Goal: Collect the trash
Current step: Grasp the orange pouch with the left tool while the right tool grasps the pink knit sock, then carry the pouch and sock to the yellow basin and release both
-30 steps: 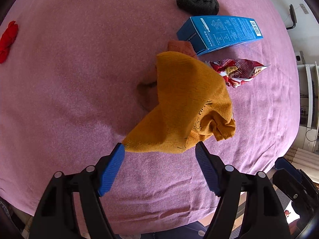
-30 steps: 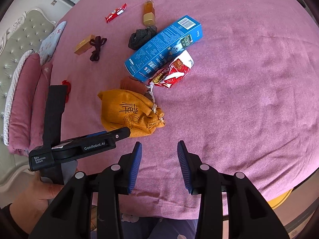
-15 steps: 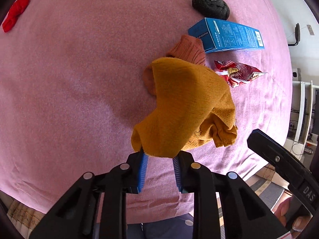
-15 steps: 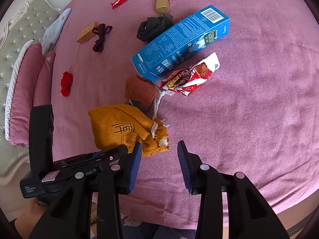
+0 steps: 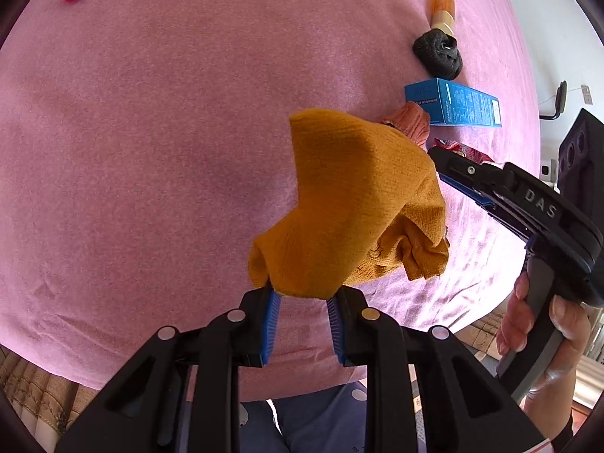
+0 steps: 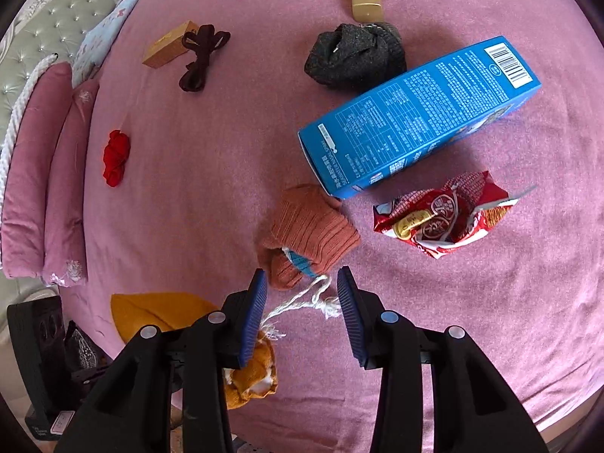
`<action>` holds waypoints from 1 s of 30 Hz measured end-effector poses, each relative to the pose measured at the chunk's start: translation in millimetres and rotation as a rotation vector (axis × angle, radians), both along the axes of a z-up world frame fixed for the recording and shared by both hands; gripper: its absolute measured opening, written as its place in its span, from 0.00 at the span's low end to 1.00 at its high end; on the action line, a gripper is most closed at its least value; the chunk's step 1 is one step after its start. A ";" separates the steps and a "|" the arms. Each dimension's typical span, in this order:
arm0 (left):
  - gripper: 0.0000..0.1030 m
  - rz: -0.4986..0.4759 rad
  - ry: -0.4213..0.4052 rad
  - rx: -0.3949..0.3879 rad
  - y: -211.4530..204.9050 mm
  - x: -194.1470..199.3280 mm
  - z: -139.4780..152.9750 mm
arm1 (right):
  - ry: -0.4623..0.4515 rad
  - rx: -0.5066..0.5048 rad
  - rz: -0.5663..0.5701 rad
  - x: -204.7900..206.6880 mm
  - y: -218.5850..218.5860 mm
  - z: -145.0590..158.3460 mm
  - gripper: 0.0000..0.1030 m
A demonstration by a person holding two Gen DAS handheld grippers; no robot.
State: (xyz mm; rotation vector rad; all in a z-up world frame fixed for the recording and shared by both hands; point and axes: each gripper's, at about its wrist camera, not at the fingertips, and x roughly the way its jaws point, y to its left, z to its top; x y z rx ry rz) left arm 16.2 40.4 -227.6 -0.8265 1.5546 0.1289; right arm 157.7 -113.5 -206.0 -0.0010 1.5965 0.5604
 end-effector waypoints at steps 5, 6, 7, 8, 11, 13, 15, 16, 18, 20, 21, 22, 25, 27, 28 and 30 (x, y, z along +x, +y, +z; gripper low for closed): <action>0.23 0.008 0.000 0.001 14.0 -9.7 -3.6 | 0.016 -0.053 0.008 7.8 15.8 -23.7 0.37; 0.23 0.007 0.002 0.000 15.7 -9.2 -5.0 | 0.019 -0.064 0.009 7.9 18.9 -27.8 0.38; 0.23 0.009 0.003 -0.001 16.3 -10.2 -5.2 | 0.021 -0.074 0.010 8.0 20.7 -31.2 0.39; 0.23 0.012 0.004 -0.003 17.5 -10.9 -6.4 | 0.021 -0.083 0.012 7.7 21.8 -34.2 0.38; 0.23 0.016 0.000 -0.007 20.9 -12.7 -4.4 | 0.016 -0.080 0.004 7.0 21.4 -34.8 0.26; 0.23 0.011 -0.009 -0.008 24.8 -14.3 -0.3 | 0.023 -0.052 -0.013 4.8 14.4 -29.8 0.16; 0.23 0.005 -0.015 -0.009 18.7 -9.3 3.6 | 0.026 -0.035 -0.030 0.5 5.0 -22.6 0.15; 0.23 0.000 -0.019 -0.011 19.1 -10.0 7.0 | 0.028 -0.028 -0.039 -2.6 -0.2 -18.2 0.15; 0.23 -0.016 -0.027 -0.011 18.4 -9.7 13.7 | 0.034 -0.006 -0.056 -9.0 -10.3 -8.3 0.15; 0.23 -0.040 -0.039 -0.007 16.2 -10.8 22.5 | 0.031 0.010 -0.078 -16.9 -20.3 3.8 0.15; 0.23 -0.053 -0.044 -0.008 12.4 -11.5 26.9 | 0.024 0.010 -0.086 -21.5 -25.7 9.6 0.15; 0.23 -0.068 -0.050 -0.010 10.7 -12.7 31.3 | 0.016 0.008 -0.094 -26.8 -30.9 16.2 0.15; 0.23 -0.139 -0.075 -0.006 1.2 -16.0 46.2 | -0.019 -0.003 -0.144 -40.9 -48.5 35.4 0.15; 0.23 -0.189 -0.095 -0.012 -7.3 -18.6 55.2 | -0.038 -0.002 -0.184 -49.9 -61.9 45.9 0.15; 0.23 -0.216 -0.107 -0.014 -12.2 -20.1 59.7 | -0.049 -0.004 -0.206 -54.7 -67.0 51.0 0.15; 0.23 -0.271 -0.123 -0.021 -24.4 -22.7 67.4 | -0.064 -0.009 -0.250 -65.3 -79.0 58.8 0.15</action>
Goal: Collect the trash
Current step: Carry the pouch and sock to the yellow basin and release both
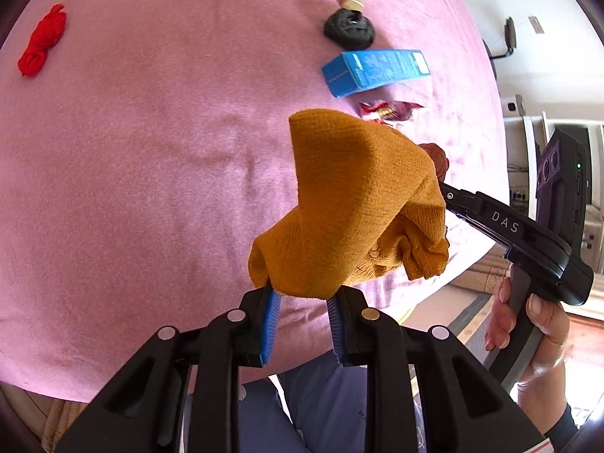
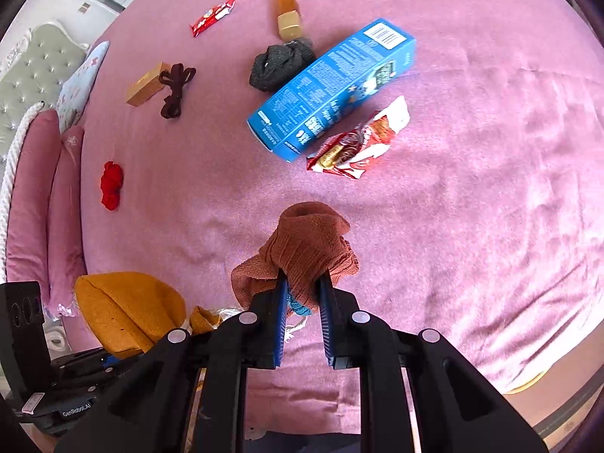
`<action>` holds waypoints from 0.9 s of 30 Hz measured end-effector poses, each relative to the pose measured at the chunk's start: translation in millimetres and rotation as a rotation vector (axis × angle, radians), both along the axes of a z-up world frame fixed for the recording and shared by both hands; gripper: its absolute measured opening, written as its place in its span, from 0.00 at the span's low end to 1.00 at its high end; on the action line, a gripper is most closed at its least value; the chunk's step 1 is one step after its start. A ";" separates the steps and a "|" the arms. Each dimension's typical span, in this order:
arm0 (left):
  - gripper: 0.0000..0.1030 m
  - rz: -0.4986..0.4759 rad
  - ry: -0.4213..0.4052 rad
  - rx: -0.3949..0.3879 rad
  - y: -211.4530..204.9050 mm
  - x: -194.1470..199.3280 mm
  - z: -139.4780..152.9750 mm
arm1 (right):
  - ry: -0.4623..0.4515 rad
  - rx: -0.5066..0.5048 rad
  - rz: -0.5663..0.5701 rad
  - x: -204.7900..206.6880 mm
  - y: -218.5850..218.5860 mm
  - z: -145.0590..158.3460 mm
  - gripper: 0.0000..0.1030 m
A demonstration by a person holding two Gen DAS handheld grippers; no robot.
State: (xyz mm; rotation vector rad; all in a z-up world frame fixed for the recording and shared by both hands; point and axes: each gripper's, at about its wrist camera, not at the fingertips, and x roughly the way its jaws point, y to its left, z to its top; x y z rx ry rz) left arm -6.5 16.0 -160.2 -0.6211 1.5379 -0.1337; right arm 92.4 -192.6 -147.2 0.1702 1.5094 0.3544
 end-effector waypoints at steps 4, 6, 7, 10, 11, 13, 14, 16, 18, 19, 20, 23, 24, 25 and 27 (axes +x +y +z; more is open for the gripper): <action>0.23 -0.124 -0.027 -0.010 -33.5 0.7 13.2 | -0.031 -0.004 -0.085 -23.6 -28.3 14.4 0.15; 0.23 -0.178 -0.041 -0.008 -49.0 -0.1 19.7 | -0.053 -0.011 -0.112 -34.3 -45.7 22.0 0.15; 0.23 -0.204 -0.048 -0.007 -57.6 -0.1 23.0 | -0.060 -0.013 -0.126 -39.7 -55.2 25.2 0.15; 0.23 -0.263 -0.058 -0.007 -83.6 1.7 28.3 | -0.072 -0.007 -0.186 -54.6 -80.9 29.9 0.15; 0.23 -0.279 -0.059 -0.007 -92.4 1.7 30.1 | -0.074 -0.006 -0.209 -59.3 -92.2 31.4 0.15; 0.23 -0.316 -0.058 -0.009 -110.0 0.8 32.6 | -0.077 0.000 -0.254 -69.3 -114.2 34.3 0.15; 0.23 -0.335 -0.056 -0.010 -120.2 1.2 33.0 | -0.075 0.003 -0.278 -74.4 -127.3 35.2 0.15; 0.23 -0.374 -0.053 -0.006 -143.4 5.8 32.1 | -0.072 0.007 -0.318 -83.1 -153.7 37.1 0.15; 0.23 -0.410 -0.051 -0.003 -168.9 9.2 32.7 | -0.067 0.003 -0.354 -93.9 -181.0 37.7 0.15; 0.23 -0.426 -0.047 -0.004 -181.6 9.8 32.8 | -0.064 0.001 -0.372 -99.6 -194.9 38.0 0.15; 0.23 -0.440 -0.045 -0.008 -193.6 10.5 32.0 | -0.063 -0.001 -0.390 -104.7 -209.3 38.8 0.15; 0.23 -0.496 -0.041 -0.010 -238.5 10.9 31.9 | -0.065 -0.007 -0.446 -121.0 -255.3 40.6 0.16; 0.23 -0.516 -0.040 -0.007 -254.5 10.2 30.6 | -0.063 -0.008 -0.466 -126.4 -270.7 40.2 0.16; 0.23 -0.534 -0.039 -0.003 -270.8 9.9 30.6 | -0.060 -0.008 -0.483 -131.3 -285.8 39.6 0.16; 0.23 -0.560 -0.032 -0.007 -300.6 10.2 28.3 | -0.053 -0.016 -0.510 -141.5 -314.8 38.0 0.16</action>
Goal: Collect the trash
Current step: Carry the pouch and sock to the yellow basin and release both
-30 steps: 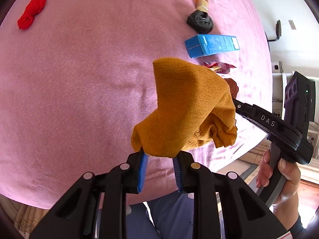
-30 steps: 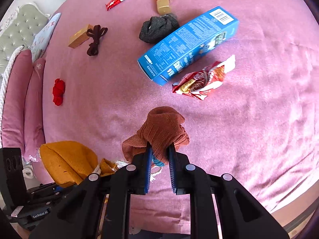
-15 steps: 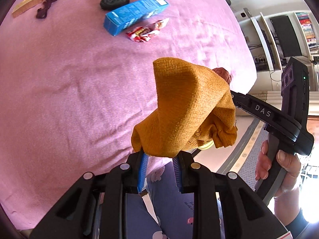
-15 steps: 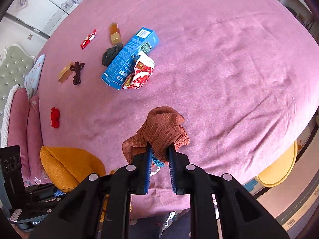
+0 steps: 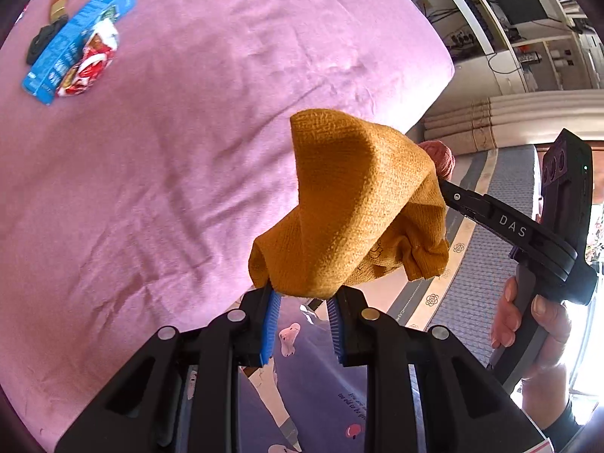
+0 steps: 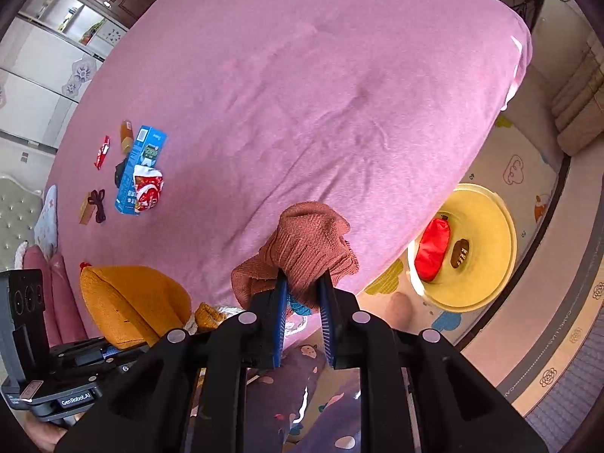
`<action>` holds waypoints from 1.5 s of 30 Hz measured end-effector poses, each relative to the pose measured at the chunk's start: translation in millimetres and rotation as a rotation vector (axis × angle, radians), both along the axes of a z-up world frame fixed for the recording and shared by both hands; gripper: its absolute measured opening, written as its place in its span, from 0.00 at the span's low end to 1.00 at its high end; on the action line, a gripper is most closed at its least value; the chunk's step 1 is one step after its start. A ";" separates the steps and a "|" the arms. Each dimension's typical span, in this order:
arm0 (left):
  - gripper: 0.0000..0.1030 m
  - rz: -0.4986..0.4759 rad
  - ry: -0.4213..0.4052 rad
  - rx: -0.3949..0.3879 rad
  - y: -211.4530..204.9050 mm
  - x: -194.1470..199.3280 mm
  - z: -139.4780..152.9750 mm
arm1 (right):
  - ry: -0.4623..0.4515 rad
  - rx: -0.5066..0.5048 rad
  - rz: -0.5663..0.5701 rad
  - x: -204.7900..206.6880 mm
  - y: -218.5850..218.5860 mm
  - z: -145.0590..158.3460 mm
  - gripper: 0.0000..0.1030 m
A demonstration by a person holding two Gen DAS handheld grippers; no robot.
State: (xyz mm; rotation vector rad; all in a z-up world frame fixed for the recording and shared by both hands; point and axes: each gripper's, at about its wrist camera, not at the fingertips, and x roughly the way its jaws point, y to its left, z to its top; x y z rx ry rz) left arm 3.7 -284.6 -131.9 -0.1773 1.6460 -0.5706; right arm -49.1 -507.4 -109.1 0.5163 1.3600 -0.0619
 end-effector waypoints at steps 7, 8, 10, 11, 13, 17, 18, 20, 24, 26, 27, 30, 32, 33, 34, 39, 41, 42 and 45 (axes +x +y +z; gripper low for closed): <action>0.23 -0.135 0.025 0.015 -105.0 -5.9 -13.5 | 0.035 -0.017 -0.106 -36.5 -96.0 -12.4 0.16; 0.23 -0.152 0.030 0.018 -119.4 -6.5 -16.1 | 0.041 -0.022 -0.118 -41.9 -108.6 -15.2 0.16; 0.23 -0.182 0.039 0.027 -145.3 -8.5 -21.0 | 0.060 -0.035 -0.137 -51.9 -131.2 -22.3 0.16; 0.23 -0.199 0.043 0.035 -157.5 -9.0 -23.7 | 0.071 -0.043 -0.144 -56.1 -141.2 -26.6 0.16; 0.23 -0.227 0.049 0.057 -179.7 -9.1 -31.0 | 0.094 -0.047 -0.159 -63.2 -159.5 -36.8 0.16; 0.23 -0.285 0.063 0.103 -213.6 -11.3 -49.2 | 0.136 -0.048 -0.180 -76.1 -192.2 -58.1 0.16; 0.23 -0.300 0.068 0.114 -222.7 -12.2 -54.2 | 0.145 -0.043 -0.184 -78.0 -198.9 -62.9 0.16; 0.23 -0.328 0.077 0.133 -239.6 -14.8 -64.4 | 0.161 -0.040 -0.184 -79.7 -208.7 -72.5 0.16; 0.23 -0.361 0.095 0.164 -267.8 -16.4 -83.8 | 0.187 -0.044 -0.164 -79.1 -222.4 -86.8 0.16; 0.23 -0.374 0.098 0.174 -278.7 -15.8 -89.9 | 0.193 -0.040 -0.159 -80.2 -228.9 -91.4 0.17; 0.24 -0.378 0.097 0.176 -283.6 -15.3 -92.0 | 0.193 -0.039 -0.157 -80.4 -232.5 -92.9 0.18; 0.35 -0.396 0.092 0.186 -295.2 -13.6 -96.7 | 0.188 -0.032 -0.160 -83.4 -241.3 -93.4 0.23; 0.58 -0.411 0.087 0.187 -304.2 -11.0 -97.0 | 0.187 -0.023 -0.169 -86.3 -247.0 -93.2 0.32; 0.66 -0.416 0.085 0.182 -306.5 -10.0 -96.5 | 0.189 -0.019 -0.173 -87.3 -249.6 -93.8 0.33; 0.68 -0.422 0.081 0.182 -309.2 -8.8 -96.3 | 0.191 -0.015 -0.176 -88.1 -251.7 -94.3 0.33; 0.69 -0.449 0.074 0.231 -316.2 -5.6 -99.5 | 0.204 -0.001 -0.178 -89.3 -256.9 -96.7 0.33; 0.69 -0.437 0.082 0.235 -315.2 -3.9 -99.9 | 0.204 0.013 -0.184 -88.7 -257.1 -96.8 0.33; 0.69 -0.429 0.083 0.233 -312.9 -3.1 -98.6 | 0.204 0.019 -0.185 -87.7 -257.0 -96.6 0.33; 0.69 -0.409 0.082 0.226 -303.7 1.4 -91.5 | 0.204 0.027 -0.175 -82.4 -253.7 -94.0 0.33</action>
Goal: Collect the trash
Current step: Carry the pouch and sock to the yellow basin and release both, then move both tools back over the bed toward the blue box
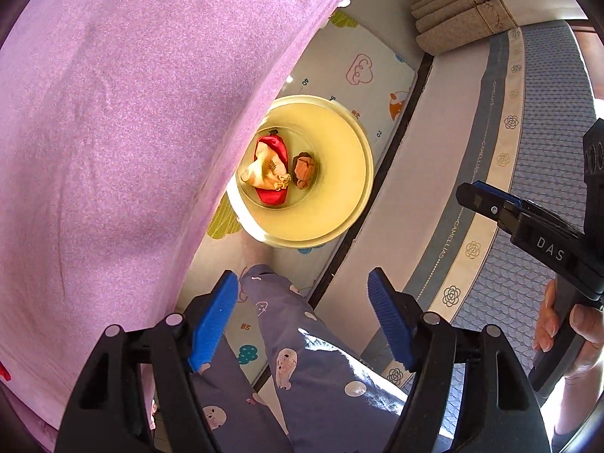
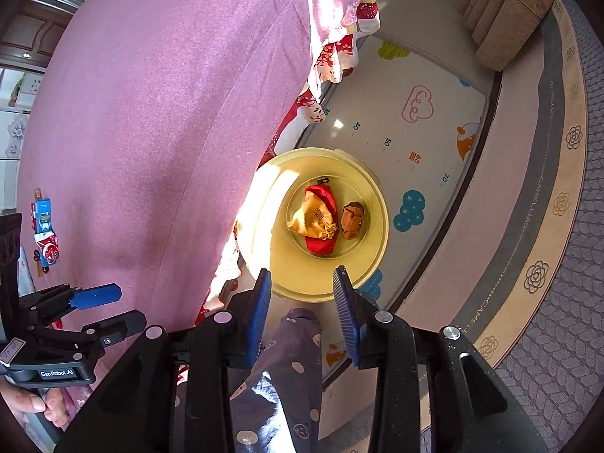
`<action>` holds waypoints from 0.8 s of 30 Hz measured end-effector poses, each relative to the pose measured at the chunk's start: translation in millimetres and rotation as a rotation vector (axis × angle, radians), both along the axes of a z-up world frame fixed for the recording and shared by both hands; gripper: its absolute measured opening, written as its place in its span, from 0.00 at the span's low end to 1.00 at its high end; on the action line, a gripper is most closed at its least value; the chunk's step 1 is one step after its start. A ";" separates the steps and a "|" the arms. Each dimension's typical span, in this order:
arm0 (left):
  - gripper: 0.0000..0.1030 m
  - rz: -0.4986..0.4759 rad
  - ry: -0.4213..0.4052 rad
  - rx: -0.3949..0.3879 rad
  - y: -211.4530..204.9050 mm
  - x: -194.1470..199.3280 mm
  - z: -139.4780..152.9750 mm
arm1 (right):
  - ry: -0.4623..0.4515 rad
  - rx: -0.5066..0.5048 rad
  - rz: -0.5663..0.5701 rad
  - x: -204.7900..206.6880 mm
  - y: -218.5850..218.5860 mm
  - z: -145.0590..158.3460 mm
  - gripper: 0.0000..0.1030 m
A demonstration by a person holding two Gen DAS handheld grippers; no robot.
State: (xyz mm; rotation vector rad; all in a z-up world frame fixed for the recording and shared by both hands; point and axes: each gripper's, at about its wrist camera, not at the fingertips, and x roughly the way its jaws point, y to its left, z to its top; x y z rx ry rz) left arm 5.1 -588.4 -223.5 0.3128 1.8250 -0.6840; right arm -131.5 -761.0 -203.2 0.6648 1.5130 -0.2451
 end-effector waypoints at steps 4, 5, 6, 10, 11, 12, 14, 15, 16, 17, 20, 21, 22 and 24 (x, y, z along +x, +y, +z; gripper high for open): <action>0.69 0.026 -0.017 -0.021 8.1 3.4 9.4 | -0.005 -0.009 0.040 12.4 11.9 7.2 0.33; 0.69 0.033 -0.022 -0.027 11.1 4.2 12.5 | -0.008 -0.011 0.049 15.6 15.2 9.6 0.33; 0.69 0.040 -0.028 -0.033 15.2 5.3 15.4 | -0.012 -0.012 0.057 19.5 19.2 12.6 0.33; 0.69 0.085 -0.046 -0.059 34.1 11.2 27.6 | -0.035 -0.020 0.100 36.5 40.1 26.1 0.33; 0.69 0.099 -0.049 -0.065 40.1 13.0 30.1 | -0.041 -0.021 0.113 41.6 47.0 29.9 0.33; 0.69 0.115 -0.051 -0.069 47.4 14.7 32.6 | -0.046 -0.020 0.127 46.8 54.3 33.0 0.33; 0.69 0.148 -0.056 -0.077 62.7 18.1 37.2 | -0.057 -0.023 0.162 57.6 71.2 39.8 0.33; 0.69 0.165 -0.057 -0.082 71.4 19.6 39.4 | -0.062 -0.024 0.180 63.4 80.6 43.2 0.33; 0.69 0.182 -0.060 -0.087 81.1 21.6 42.0 | -0.068 -0.024 0.199 69.1 90.6 46.5 0.33; 0.69 0.198 -0.066 -0.090 91.1 22.9 44.2 | -0.075 -0.023 0.217 75.1 101.4 49.9 0.33; 0.69 0.250 -0.087 -0.093 126.7 27.8 51.1 | -0.096 -0.008 0.265 93.9 135.7 58.3 0.33; 0.69 0.270 -0.092 -0.094 140.3 29.6 53.2 | -0.102 -0.002 0.282 100.1 148.4 60.9 0.33; 0.69 0.292 -0.099 -0.092 154.8 31.2 55.1 | -0.108 0.004 0.302 105.4 162.4 63.4 0.33; 0.69 0.336 -0.109 -0.088 184.0 34.0 58.4 | -0.119 0.011 0.345 115.7 190.9 68.4 0.33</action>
